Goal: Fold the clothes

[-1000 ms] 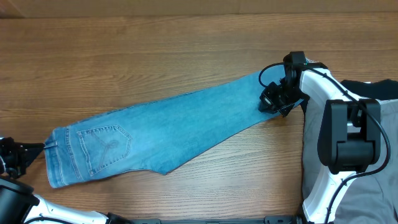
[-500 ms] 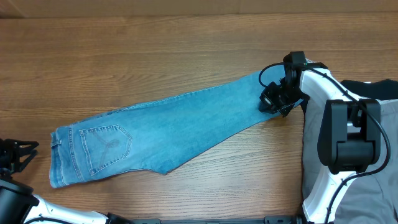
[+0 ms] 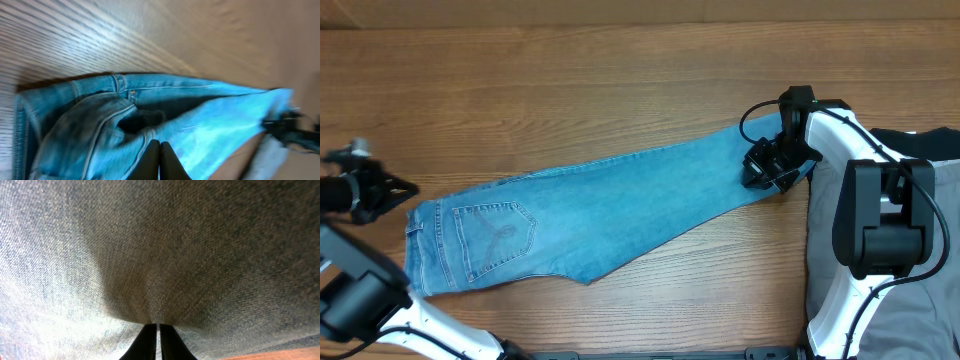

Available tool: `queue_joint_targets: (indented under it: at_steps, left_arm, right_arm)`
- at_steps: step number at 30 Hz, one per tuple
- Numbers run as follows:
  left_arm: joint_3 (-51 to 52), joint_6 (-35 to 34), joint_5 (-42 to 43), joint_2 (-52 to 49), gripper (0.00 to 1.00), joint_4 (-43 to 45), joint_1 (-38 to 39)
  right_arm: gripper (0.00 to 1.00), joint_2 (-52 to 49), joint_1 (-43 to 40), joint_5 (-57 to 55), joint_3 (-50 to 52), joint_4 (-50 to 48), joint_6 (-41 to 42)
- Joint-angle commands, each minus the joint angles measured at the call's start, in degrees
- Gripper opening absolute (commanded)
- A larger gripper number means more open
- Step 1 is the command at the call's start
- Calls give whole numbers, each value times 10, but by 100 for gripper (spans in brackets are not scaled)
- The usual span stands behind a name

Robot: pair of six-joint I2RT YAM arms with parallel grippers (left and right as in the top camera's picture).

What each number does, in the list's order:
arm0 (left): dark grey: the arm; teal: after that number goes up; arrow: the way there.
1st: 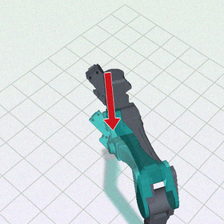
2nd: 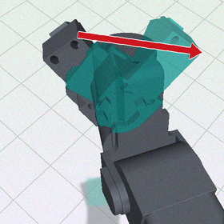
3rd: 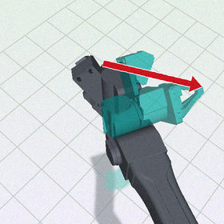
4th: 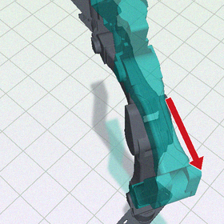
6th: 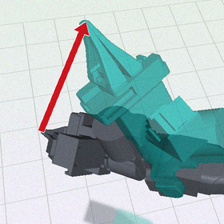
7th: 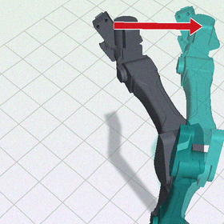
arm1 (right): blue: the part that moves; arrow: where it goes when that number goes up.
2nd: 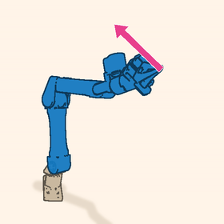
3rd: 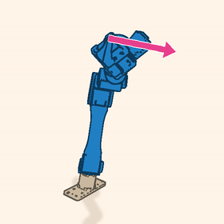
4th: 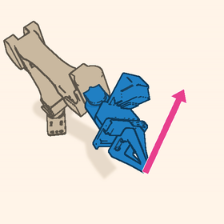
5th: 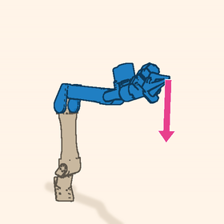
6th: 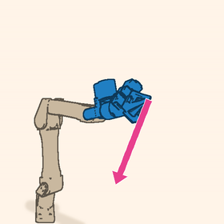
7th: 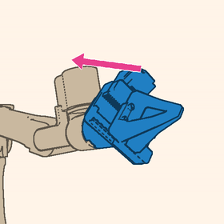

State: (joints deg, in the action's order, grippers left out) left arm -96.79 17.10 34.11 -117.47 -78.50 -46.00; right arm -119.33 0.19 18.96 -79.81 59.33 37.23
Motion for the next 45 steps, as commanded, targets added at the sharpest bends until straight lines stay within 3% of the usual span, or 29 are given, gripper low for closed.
queue_joint_targets:
  at_steps: [1,9,16,21,23,25,27,28,31,37,39,42,45]
  left_arm:
    - [43,-113,-183,15,4,43,41]
    - [94,-200,-318,15,4,99,39]
    - [73,-204,-300,15,4,97,26]
    - [14,-176,-228,18,4,41,19]
    - [-12,-127,-144,18,11,21,19]
    - [-18,-91,-84,19,26,13,21]
    - [-17,-71,-63,17,34,7,25]
    - [-12,-68,-68,16,33,6,30]
    - [11,-66,-72,16,4,-5,46]
    - [71,-54,-107,16,4,12,63]
    - [103,-92,-159,16,4,44,63]
    - [157,-191,-300,16,4,108,61]
    - [169,-240,-347,16,4,143,58]
  right_arm:
    - [9,-22,-15,-99,21,10,-4]
    - [9,-22,-15,-99,21,10,-3]
    - [9,-22,-15,-99,21,10,-4]
    - [9,-22,-15,-99,21,8,-4]
    - [10,-22,-15,-99,21,8,-4]
    - [10,-22,-15,-99,21,7,-4]
    - [10,-22,-15,-99,21,6,-3]
    - [10,-22,-15,-99,21,5,-3]
    - [10,-22,-15,-99,21,3,-3]
    - [10,-22,-15,-99,21,2,-3]
    - [10,-22,-15,-99,21,1,-3]
    - [11,-22,-15,-98,21,-1,-3]
    - [11,-22,-15,-98,21,1,-3]
